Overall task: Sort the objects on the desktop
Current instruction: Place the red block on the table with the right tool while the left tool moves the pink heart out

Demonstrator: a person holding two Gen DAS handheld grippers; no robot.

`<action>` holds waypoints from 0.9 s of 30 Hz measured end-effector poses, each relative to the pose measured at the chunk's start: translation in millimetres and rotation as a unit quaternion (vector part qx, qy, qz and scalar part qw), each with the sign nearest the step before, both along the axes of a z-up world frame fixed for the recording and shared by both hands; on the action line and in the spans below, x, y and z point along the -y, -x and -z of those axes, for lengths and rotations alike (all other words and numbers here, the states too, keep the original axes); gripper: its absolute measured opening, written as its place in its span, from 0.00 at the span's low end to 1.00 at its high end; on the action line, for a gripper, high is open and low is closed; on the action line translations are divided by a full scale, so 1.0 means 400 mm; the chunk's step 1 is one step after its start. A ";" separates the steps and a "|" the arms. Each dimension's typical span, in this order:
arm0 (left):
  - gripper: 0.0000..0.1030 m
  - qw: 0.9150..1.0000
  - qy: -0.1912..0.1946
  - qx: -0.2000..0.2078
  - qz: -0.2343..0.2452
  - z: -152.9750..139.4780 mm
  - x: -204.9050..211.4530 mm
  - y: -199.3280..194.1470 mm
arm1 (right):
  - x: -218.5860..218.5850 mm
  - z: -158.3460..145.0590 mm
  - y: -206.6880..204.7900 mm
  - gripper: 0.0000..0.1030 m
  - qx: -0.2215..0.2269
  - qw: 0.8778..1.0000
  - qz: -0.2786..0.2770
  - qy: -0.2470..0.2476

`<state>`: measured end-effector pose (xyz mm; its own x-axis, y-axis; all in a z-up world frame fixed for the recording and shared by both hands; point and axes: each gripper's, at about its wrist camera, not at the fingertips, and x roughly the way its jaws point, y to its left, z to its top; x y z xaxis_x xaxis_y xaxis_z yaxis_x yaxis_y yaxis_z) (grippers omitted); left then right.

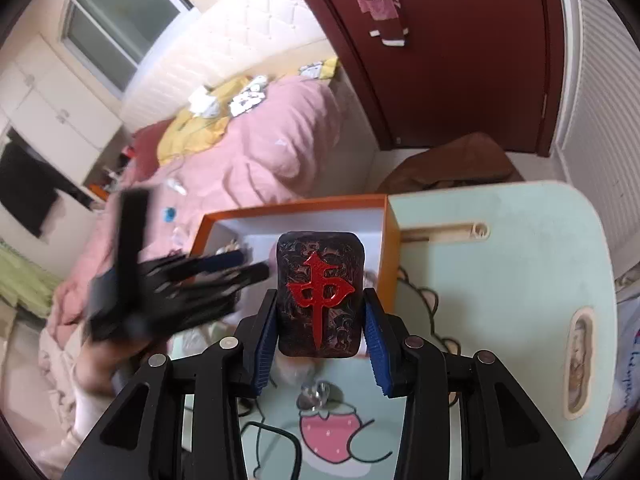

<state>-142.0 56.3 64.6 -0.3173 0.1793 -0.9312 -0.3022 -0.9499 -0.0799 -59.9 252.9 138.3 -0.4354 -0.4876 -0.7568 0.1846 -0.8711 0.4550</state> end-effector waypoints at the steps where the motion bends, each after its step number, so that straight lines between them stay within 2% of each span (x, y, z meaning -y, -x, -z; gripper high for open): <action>1: 0.43 1.000 0.009 0.001 -0.006 0.009 -0.006 0.011 | -0.005 0.006 -0.005 0.38 0.001 1.000 -0.003 0.006; 5: 0.43 1.000 0.017 0.007 -0.020 0.044 -0.015 0.034 | -0.021 0.031 -0.015 0.38 0.004 1.000 -0.012 0.027; 12: 0.38 0.999 0.044 -0.022 0.011 0.052 -0.049 0.010 | -0.045 0.055 -0.016 0.38 0.014 0.999 -0.011 0.043; 14: 0.38 0.999 0.026 -0.019 0.009 0.045 -0.036 0.005 | -0.050 0.050 -0.016 0.38 0.011 0.999 -0.010 0.044; 17: 0.38 0.999 0.005 -0.046 0.001 -0.002 -0.014 -0.012 | -0.051 0.045 -0.013 0.38 0.005 0.999 -0.011 0.037; 22: 0.38 0.993 -0.051 -0.105 -0.004 -0.150 0.042 -0.083 | -0.046 0.047 -0.011 0.37 0.002 1.000 -0.008 0.023; 25: 0.38 0.989 -0.078 -0.122 0.007 -0.220 0.065 -0.148 | -0.041 0.033 -0.029 0.37 -0.015 1.000 -0.009 0.024; 27: 0.38 0.988 -0.095 -0.119 0.016 -0.235 0.081 -0.198 | -0.042 0.024 -0.051 0.37 -0.025 0.999 -0.016 0.031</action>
